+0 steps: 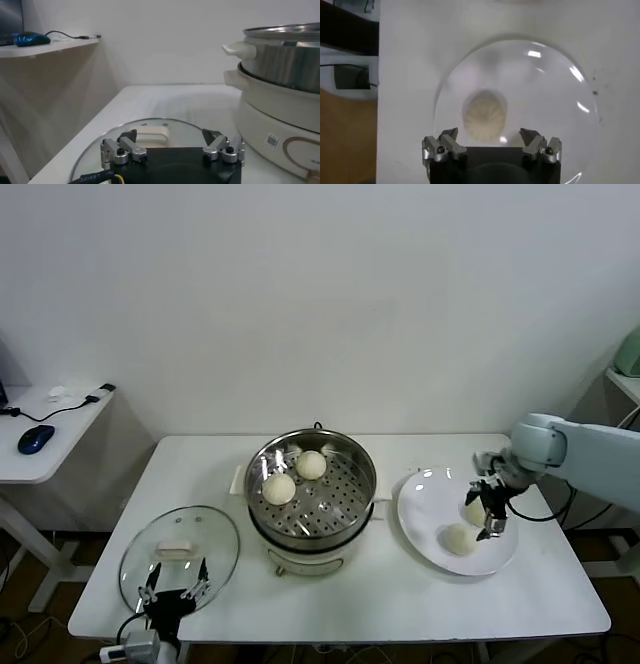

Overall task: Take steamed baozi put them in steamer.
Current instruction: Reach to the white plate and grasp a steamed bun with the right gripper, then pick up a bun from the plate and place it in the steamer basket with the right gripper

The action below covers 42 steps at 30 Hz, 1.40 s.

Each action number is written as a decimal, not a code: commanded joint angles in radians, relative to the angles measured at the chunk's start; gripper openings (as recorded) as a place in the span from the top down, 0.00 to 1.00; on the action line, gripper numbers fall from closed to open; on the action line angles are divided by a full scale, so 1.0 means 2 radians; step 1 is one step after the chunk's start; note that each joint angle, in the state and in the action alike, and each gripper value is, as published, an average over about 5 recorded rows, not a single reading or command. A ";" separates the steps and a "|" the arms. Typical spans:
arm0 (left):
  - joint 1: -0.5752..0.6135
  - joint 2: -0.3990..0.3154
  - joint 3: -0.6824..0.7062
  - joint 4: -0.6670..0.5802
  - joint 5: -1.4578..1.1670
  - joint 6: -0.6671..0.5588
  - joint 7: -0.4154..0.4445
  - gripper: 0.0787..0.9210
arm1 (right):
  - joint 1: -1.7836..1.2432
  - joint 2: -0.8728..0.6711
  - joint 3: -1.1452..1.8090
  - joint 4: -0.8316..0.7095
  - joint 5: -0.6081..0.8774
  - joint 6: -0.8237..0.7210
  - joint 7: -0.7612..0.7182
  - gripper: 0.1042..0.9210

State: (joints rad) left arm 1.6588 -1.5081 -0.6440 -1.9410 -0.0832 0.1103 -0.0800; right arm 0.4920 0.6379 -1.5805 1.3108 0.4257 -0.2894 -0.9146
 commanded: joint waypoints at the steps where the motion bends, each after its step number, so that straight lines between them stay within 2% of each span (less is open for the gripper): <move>1: 0.001 0.000 0.000 0.001 0.000 0.000 0.000 0.12 | -0.108 0.000 0.075 -0.033 -0.037 -0.010 0.018 0.12; 17: 0.001 0.001 0.001 0.004 0.002 -0.003 -0.002 0.12 | -0.131 0.021 0.109 -0.038 -0.043 -0.013 0.034 0.13; 25: 0.002 -0.002 0.004 0.002 0.004 -0.003 -0.002 0.12 | -0.077 0.015 0.083 -0.017 -0.052 -0.004 0.015 0.35; 28: 0.003 -0.004 0.006 0.000 0.005 -0.003 -0.002 0.12 | -0.011 0.019 0.044 -0.003 -0.044 0.009 -0.001 0.38; 35: 0.004 -0.005 0.012 -0.003 0.009 -0.002 -0.002 0.12 | 0.204 0.105 -0.052 -0.015 0.005 0.093 -0.064 0.38; 39: 0.004 -0.004 0.014 -0.005 0.011 -0.002 -0.001 0.12 | 0.276 0.175 -0.040 -0.016 0.020 0.180 -0.094 0.38; 42: 0.003 -0.002 0.014 -0.005 0.011 -0.001 -0.001 0.12 | 0.295 0.218 -0.014 0.016 0.022 0.240 -0.108 0.38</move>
State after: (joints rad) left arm 1.6646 -1.5122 -0.6156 -1.9501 -0.0617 0.1074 -0.0825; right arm 0.7531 0.8417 -1.5743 1.2892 0.4147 -0.0964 -1.0178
